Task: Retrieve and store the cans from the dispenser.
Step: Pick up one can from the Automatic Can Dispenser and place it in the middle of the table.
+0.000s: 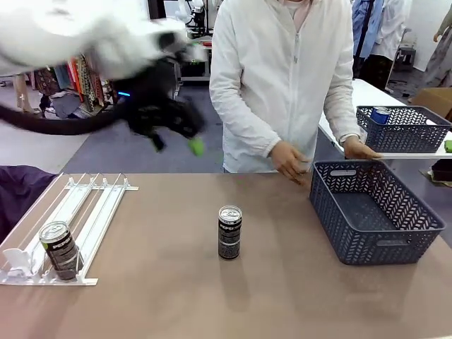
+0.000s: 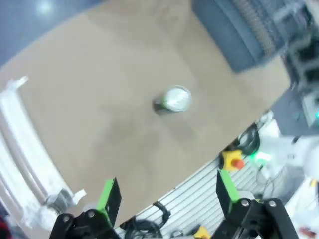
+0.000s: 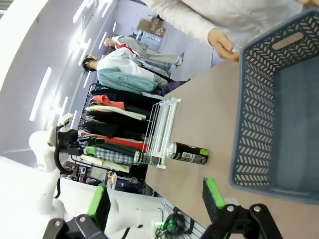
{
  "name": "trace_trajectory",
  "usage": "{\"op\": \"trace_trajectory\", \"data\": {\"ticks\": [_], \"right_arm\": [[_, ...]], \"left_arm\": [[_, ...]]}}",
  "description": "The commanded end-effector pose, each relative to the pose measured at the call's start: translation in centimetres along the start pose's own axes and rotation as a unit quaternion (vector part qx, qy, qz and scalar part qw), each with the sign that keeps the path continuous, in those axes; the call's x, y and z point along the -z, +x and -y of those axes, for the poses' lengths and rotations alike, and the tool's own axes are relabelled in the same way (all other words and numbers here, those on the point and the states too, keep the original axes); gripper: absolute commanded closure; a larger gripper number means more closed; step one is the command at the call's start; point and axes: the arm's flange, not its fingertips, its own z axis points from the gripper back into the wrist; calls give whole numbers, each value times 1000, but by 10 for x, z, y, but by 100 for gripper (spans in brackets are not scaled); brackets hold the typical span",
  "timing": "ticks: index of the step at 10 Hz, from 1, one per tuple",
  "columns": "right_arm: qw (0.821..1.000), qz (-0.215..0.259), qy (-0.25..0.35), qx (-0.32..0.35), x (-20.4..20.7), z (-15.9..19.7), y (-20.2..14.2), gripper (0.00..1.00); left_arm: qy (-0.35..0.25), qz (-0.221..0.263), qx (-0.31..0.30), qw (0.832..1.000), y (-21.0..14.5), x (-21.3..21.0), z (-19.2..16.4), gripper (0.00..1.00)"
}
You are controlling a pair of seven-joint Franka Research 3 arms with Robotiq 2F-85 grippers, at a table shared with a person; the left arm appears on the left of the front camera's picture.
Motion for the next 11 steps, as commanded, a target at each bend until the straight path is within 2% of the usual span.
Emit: {"op": "trace_trajectory", "data": {"ticks": [1,2,3,4,5,6,7,8,9,11], "right_arm": [[1000,10,11,-3,2,-4,4,0],[1000,10,11,-3,2,-4,4,0],[1000,10,11,-3,2,-4,4,0],[1000,10,11,-3,2,-4,4,0],[1000,10,11,-3,2,-4,4,0],[1000,10,11,-3,2,-4,4,0],[1000,10,11,-3,2,-4,4,0],[1000,10,11,-3,2,-4,4,0],[1000,10,11,-3,2,-4,4,0],[1000,10,11,-3,2,-4,4,0]], "left_arm": [[-9,93,-159,983,-53,-40,-103,0],[-49,115,-221,967,-81,-60,-153,0],[-61,122,-326,935,-105,-66,-209,0],[-117,120,-382,909,-124,-61,-259,0],[-160,122,-394,897,-142,-55,-288,0],[-247,154,-365,884,-157,-43,-313,0],[-296,189,-358,865,-168,-33,-322,0],[-318,214,-360,851,-171,-25,-329,0],[-221,159,-404,873,-177,-48,-326,0],[-221,159,-404,873,-177,-48,-326,0]]}}
